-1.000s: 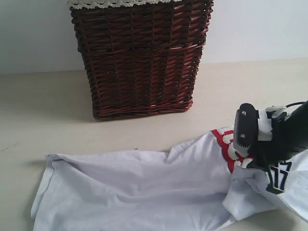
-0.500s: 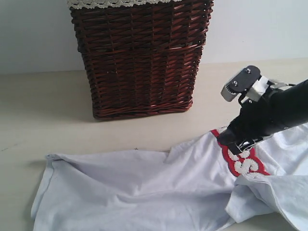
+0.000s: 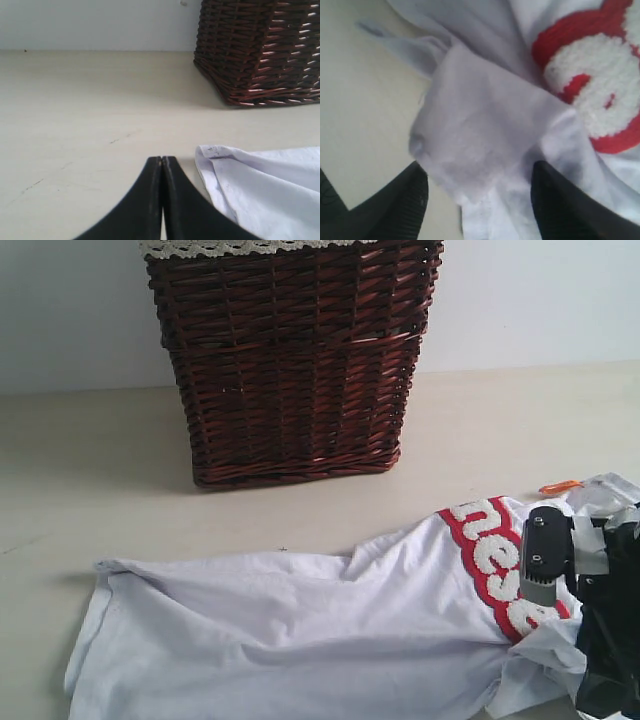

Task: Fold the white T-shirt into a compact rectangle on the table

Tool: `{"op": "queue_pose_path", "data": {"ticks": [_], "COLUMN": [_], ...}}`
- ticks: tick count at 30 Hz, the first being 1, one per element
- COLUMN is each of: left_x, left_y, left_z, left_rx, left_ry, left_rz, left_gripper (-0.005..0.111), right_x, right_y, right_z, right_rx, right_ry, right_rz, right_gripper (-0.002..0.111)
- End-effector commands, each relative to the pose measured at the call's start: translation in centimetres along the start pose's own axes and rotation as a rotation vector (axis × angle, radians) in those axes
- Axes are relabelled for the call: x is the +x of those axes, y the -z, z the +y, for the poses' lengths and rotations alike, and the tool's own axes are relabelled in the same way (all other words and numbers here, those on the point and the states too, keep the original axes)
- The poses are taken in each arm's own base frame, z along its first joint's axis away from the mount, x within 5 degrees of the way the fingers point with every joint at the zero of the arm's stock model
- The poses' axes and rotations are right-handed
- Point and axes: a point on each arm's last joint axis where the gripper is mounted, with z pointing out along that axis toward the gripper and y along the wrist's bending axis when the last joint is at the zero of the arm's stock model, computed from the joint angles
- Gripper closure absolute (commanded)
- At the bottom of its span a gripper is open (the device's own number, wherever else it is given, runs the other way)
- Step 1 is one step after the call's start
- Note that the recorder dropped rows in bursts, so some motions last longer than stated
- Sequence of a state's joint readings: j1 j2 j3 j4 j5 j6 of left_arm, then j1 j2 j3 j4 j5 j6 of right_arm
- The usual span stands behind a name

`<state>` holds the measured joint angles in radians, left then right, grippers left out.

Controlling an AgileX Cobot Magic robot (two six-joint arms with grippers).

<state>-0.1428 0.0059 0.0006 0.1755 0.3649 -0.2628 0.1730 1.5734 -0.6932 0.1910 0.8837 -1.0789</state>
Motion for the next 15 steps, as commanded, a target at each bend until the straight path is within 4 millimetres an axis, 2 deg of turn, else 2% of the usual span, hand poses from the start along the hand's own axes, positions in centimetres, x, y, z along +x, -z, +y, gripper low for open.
{"op": "queue_pose_path", "data": {"ticks": [1,4,6,8,12,15], "left_x": [-0.1,-0.1,-0.1,-0.1,-0.1,-0.1], "left_y": [0.0,0.0,0.0,0.0,0.0,0.0], "left_z": [-0.1,-0.1,-0.1,-0.1,-0.1,-0.1], "left_rx": [0.011,0.011,0.011,0.011,0.011,0.011], "left_ry": [0.004,0.004,0.004,0.004,0.004,0.004], "left_rz": [-0.014,-0.014,-0.014,-0.014,-0.014,-0.014], "left_gripper": [0.106,0.106,0.106,0.106,0.106,0.106], "right_x": [-0.4,-0.9,-1.2,-1.4,-1.7,-2.0], "right_y": [0.0,0.0,0.1,0.2,0.4,0.6], "right_z": [-0.3,-0.8,-1.1,-1.5,-1.9,-2.6], "right_rx": [0.051,0.098,0.134,0.17,0.219,0.29], "right_ry": [-0.032,-0.068,-0.087,-0.097,-0.103,-0.103], "right_rz": [-0.05,-0.112,-0.15,-0.178,-0.206,-0.242], "right_gripper": [0.049,0.05,0.056,0.071,0.109,0.108]}}
